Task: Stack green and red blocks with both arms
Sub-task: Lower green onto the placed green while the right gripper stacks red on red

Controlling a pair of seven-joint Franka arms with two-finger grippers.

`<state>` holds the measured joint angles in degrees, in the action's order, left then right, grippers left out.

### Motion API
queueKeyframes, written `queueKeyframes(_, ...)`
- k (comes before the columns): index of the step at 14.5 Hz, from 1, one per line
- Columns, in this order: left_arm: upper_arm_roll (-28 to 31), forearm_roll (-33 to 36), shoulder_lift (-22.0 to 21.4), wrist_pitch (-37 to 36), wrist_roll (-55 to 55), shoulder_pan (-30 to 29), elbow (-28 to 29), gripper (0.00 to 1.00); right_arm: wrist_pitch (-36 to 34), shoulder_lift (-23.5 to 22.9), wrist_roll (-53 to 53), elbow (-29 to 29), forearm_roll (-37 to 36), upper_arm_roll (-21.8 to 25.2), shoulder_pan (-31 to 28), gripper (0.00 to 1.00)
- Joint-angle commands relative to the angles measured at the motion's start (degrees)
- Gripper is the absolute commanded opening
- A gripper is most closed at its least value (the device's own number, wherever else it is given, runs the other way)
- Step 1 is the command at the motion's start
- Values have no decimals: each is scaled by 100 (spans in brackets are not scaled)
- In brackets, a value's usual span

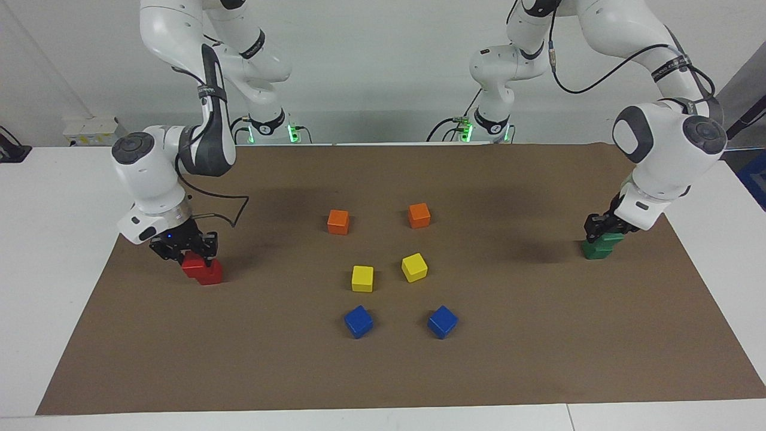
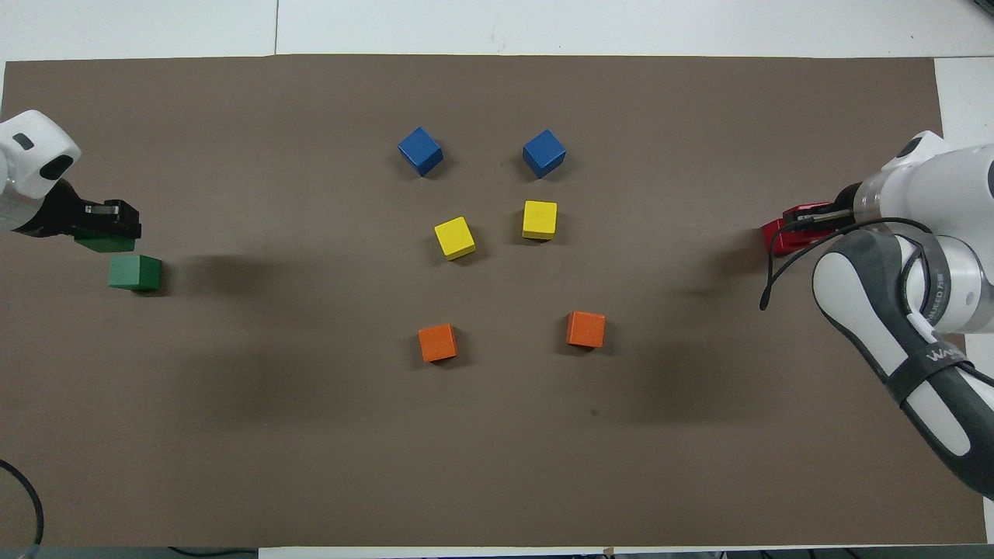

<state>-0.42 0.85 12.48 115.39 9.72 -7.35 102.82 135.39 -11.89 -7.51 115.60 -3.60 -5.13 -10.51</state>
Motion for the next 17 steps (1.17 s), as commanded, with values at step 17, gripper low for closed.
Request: queueKeyframes(17, -54, -305, -414, 2259, 962, -583, 1891, 0, 137, 99, -462, 208, 96, -41, -21, 0)
